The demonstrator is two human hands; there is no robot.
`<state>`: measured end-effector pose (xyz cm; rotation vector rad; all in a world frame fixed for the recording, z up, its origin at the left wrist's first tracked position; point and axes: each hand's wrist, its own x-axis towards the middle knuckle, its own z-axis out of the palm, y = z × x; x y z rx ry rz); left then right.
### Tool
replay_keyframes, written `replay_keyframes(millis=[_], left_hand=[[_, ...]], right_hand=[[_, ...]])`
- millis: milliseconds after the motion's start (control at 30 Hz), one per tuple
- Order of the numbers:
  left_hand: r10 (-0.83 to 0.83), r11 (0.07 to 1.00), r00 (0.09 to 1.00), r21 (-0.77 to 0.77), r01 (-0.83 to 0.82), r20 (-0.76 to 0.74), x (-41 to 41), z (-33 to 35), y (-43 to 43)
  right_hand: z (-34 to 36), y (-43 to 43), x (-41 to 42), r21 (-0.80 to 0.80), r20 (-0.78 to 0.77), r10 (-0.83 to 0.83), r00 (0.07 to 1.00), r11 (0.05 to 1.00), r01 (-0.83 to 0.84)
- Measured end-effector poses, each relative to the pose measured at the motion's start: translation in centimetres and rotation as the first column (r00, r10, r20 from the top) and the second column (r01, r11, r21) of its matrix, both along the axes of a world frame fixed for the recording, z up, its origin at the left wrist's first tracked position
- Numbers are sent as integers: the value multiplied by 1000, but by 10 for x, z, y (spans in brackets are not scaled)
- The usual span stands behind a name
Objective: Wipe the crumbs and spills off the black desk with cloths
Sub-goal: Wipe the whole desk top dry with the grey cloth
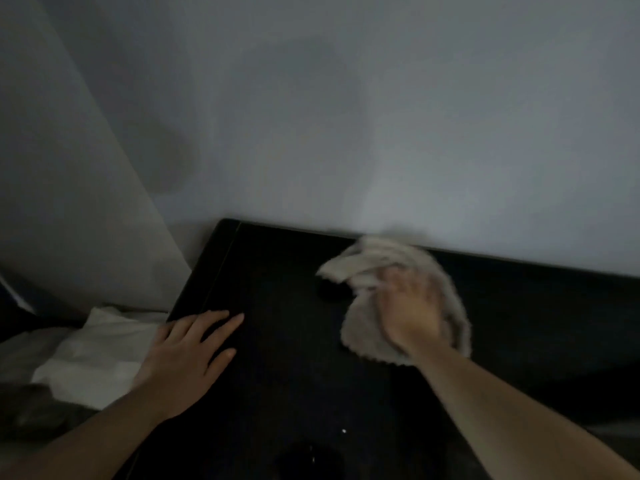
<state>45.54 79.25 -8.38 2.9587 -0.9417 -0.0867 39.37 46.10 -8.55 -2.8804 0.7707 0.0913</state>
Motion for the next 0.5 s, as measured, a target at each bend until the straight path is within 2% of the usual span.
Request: replay_keyframes(millis=[33,67,100,133,167,233,300,333,400,500], left_hand=[[-63,998,998,29,63,2,5,2,6],[-112,993,994,41,112,2,9,1,11],[-136,990,991,35,136,-12,11,2,13],[-130,991,991,15,130,-23,13,-1,14],[-77,997,995,0,78,-55,15,-5,14],[105,986,987,-113,-119,-121,17,-7,12],[245,928,944,-227,-294,-220,22,-8,9],[279,895,915,-267,-358,-291,24,-8,8],[315,825,856,-328,-461,-411,29,-6,6],[299,785,821,-364,-501,-486,35,-6,8]], right_hand=[[6,-12,2,37,-49,-208,977,977,210],[9,-12,5,61,-73,-343,937,936,347],[12,0,11,61,-104,-401,910,911,408],[9,21,18,46,-115,-381,917,920,388],[7,49,24,32,-102,-308,946,949,313],[-3,113,26,-30,6,32,999,999,-32],[-3,152,26,-90,41,368,929,927,-364],[-1,154,32,-74,24,473,881,879,-470],[7,146,55,-31,18,515,857,857,-514],[8,134,105,21,56,320,946,947,-322]])
